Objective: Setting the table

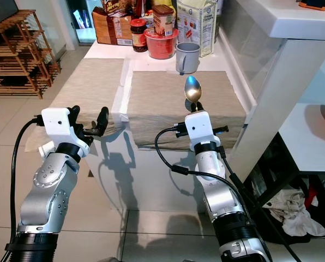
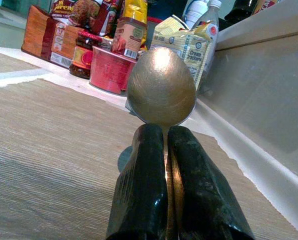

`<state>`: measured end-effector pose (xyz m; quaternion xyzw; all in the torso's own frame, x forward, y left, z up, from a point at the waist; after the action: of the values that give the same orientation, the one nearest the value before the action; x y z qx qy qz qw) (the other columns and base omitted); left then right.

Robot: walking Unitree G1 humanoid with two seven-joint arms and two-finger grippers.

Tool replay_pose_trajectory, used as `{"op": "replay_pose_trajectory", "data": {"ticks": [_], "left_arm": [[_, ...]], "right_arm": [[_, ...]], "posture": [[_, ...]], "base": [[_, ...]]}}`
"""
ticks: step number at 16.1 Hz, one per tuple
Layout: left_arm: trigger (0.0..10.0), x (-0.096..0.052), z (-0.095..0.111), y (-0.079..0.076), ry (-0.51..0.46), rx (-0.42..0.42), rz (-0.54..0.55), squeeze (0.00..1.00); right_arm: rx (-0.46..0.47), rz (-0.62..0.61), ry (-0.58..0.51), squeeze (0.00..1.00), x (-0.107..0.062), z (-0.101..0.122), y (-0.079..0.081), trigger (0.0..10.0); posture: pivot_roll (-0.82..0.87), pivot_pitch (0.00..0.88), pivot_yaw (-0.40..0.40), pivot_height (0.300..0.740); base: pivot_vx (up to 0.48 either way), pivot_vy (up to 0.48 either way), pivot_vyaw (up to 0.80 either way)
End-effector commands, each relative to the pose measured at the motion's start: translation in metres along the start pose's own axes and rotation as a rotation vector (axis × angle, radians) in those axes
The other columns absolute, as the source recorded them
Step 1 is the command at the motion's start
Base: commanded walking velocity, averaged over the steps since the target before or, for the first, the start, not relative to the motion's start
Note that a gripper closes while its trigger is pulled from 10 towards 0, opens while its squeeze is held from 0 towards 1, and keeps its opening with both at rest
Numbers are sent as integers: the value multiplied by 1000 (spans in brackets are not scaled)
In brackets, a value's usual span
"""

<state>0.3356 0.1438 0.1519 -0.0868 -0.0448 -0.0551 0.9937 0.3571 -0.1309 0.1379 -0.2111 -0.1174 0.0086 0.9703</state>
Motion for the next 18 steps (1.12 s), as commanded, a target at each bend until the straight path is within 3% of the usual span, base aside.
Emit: {"op": "replay_pose_trajectory", "data": {"ticks": [1, 10, 15, 18], "left_arm": [[10000, 2, -1, 0, 12, 11, 1, 0], [10000, 3, -1, 3, 18, 32, 19, 0], [10000, 2, 0, 2, 8, 56, 15, 0], [10000, 2, -1, -4, 14, 62, -19, 0]], "right_arm": [[0, -3, 5, 0, 1, -1, -2, 0], [-5, -1, 13, 4, 0, -3, -3, 0], [-6, 3, 12, 0, 0, -3, -2, 0], [-6, 6, 15, 0, 0, -4, -2, 0]], "posture": [[-53, 0, 47, 740], [-54, 0, 49, 740], [-55, 0, 50, 740], [-58, 0, 50, 740]], "base": [[0, 0, 0], [-240, 0, 0], [0, 0, 0], [0, -296, 0]]}}
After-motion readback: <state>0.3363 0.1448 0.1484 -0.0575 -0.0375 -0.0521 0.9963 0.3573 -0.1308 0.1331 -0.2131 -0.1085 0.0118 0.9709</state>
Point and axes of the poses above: a point about 5 cm out from each wrist's last joint towards the gripper, its own x axis pointing out of the wrist towards the gripper, its own z axis along the axis of the wrist's last joint, y = z × x, the point moved 4 cm from there along x, pointing out of the wrist towards the gripper, and after that the axes turned 3 degrees about -x, right-handed, at the moved point
